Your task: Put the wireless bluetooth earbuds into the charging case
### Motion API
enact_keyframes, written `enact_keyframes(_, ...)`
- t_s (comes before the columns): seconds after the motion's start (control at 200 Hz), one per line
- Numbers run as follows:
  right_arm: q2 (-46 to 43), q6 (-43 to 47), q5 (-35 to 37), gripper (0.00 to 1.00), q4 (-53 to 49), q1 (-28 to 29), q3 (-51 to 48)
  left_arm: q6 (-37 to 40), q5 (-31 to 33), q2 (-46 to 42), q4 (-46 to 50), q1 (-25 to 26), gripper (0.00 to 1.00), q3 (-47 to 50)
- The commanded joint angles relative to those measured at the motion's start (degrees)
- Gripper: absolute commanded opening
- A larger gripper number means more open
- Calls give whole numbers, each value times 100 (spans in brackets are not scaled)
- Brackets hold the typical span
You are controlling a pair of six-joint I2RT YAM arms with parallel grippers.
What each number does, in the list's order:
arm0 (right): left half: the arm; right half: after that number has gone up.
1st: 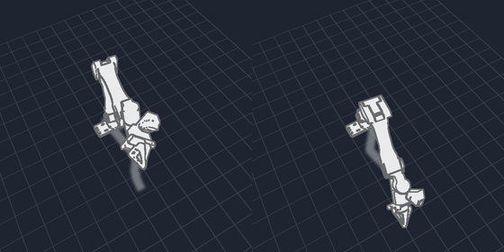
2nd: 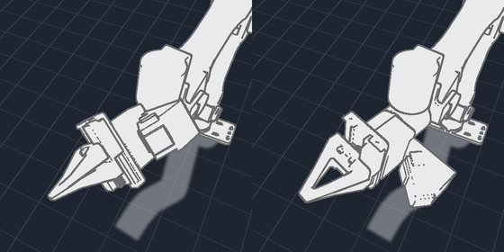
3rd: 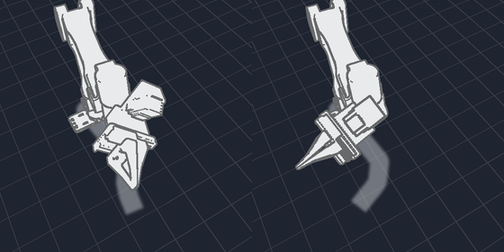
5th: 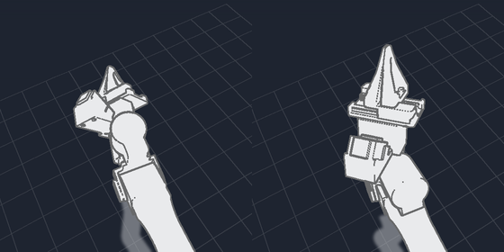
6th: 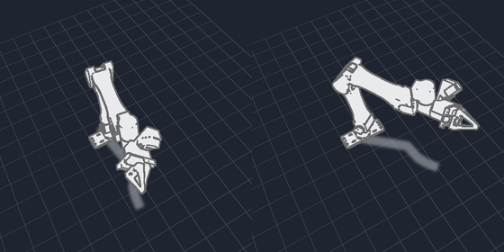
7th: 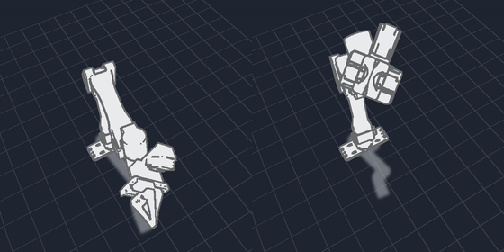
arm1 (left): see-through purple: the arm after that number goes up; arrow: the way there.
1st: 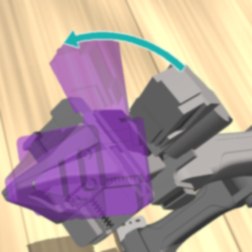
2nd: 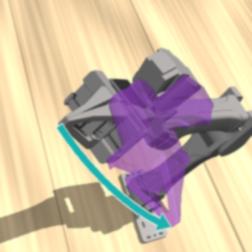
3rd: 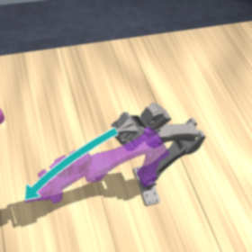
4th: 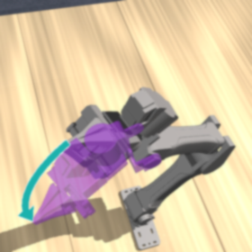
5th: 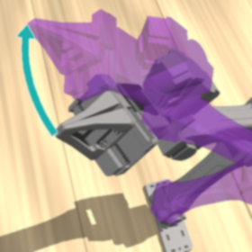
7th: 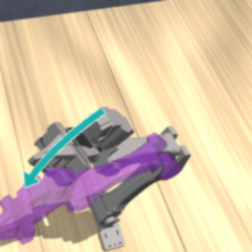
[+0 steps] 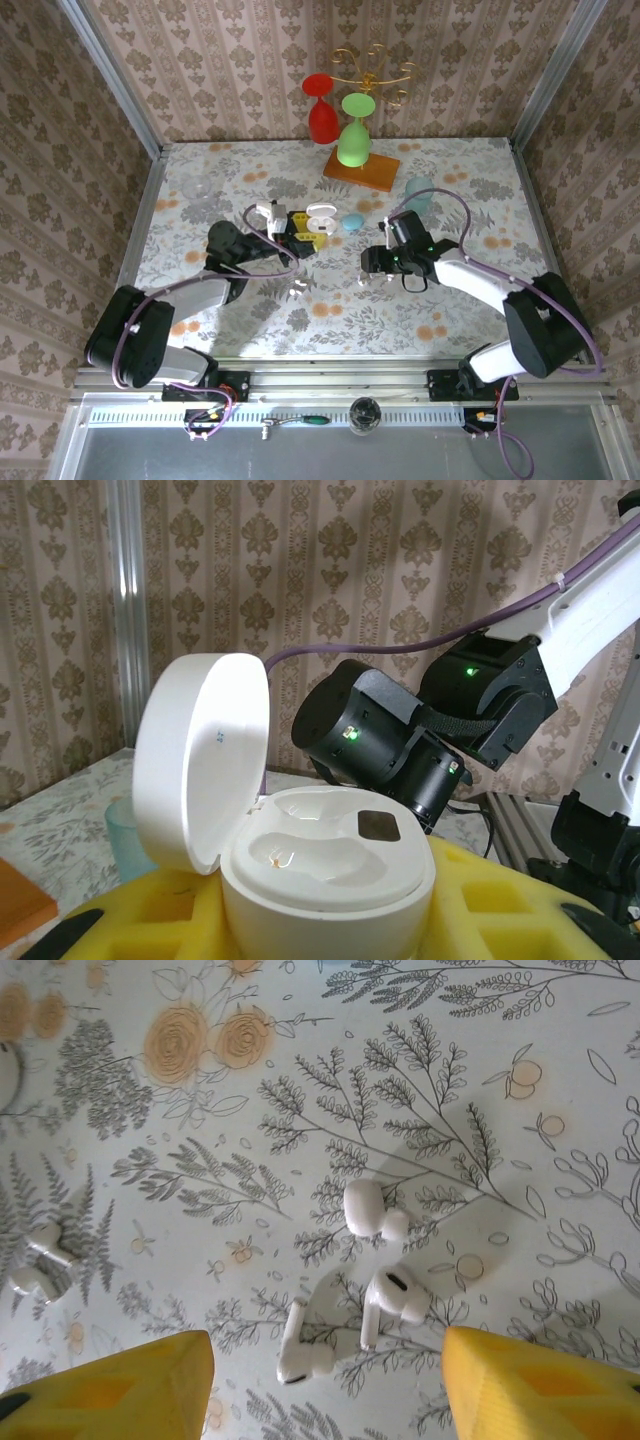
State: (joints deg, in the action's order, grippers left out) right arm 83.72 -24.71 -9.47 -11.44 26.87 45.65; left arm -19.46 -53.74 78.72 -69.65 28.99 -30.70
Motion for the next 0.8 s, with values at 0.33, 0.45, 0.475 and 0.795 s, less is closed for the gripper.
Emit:
enact_keyframes(0.33, 1397, 426, 453, 54, -1035, 15, 1400, 480, 75, -763, 554, -451, 31, 299)
enact_keyframes(0.45, 1696, 547, 690, 50, -1253, 81, 1742, 521, 134, -846, 570, -472, 31, 372)
enact_keyframes(0.475, 1745, 546, 708, 49, -1271, 83, 1798, 527, 156, -854, 572, -489, 31, 397)
enact_keyframes(0.795, 2404, 866, 2384, 47, -2369, 606, 2632, 442, 199, -994, 308, -961, 32, 716)
